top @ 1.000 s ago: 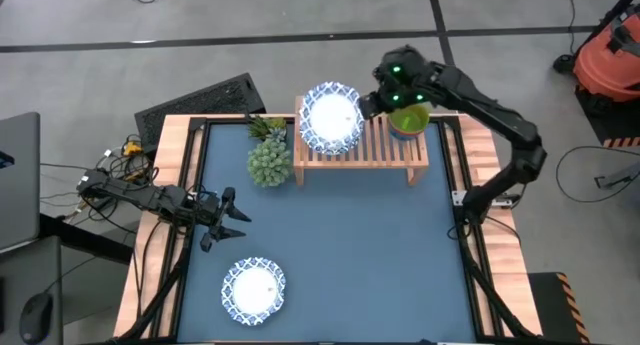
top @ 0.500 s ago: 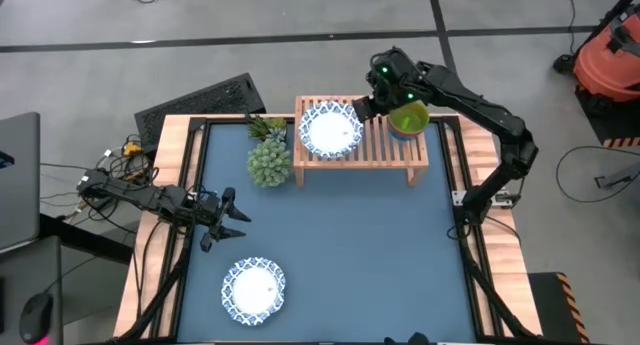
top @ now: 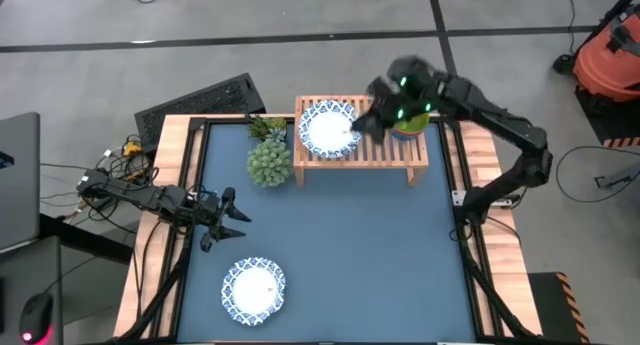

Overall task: Place and stack bowls onto a shelf
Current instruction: Stack the white bowl on top of the white bowl on the shelf

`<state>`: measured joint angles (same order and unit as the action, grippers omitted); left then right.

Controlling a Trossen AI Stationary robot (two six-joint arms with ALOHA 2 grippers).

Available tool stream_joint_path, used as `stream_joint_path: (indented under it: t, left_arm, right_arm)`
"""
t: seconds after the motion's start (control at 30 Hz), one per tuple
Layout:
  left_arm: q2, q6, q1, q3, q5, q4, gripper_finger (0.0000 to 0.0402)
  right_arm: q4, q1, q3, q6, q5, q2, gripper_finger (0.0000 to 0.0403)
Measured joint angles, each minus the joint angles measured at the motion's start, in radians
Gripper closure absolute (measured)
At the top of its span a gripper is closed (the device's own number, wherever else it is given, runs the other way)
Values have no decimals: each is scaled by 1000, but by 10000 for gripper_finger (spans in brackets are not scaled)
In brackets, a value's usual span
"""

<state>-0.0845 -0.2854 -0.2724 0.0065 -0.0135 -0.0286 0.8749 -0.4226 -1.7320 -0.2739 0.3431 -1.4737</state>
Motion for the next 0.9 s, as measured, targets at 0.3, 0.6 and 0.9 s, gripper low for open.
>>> stream_joint_path:
  t: [0.3, 0.6, 0.9]
  left_arm:
    - [0, -4, 0, 0, 0, 0, 205]
    - [0, -7, 0, 0, 0, 0, 205]
    - [-1, -24, 0, 0, 0, 0, 205]
  right_arm:
    - [-31, 425, 1, 240, -104, -123, 231]
    - [-198, 625, 2, 433, -161, -403, 231]
    - [-445, 694, 2, 569, -166, -591, 231]
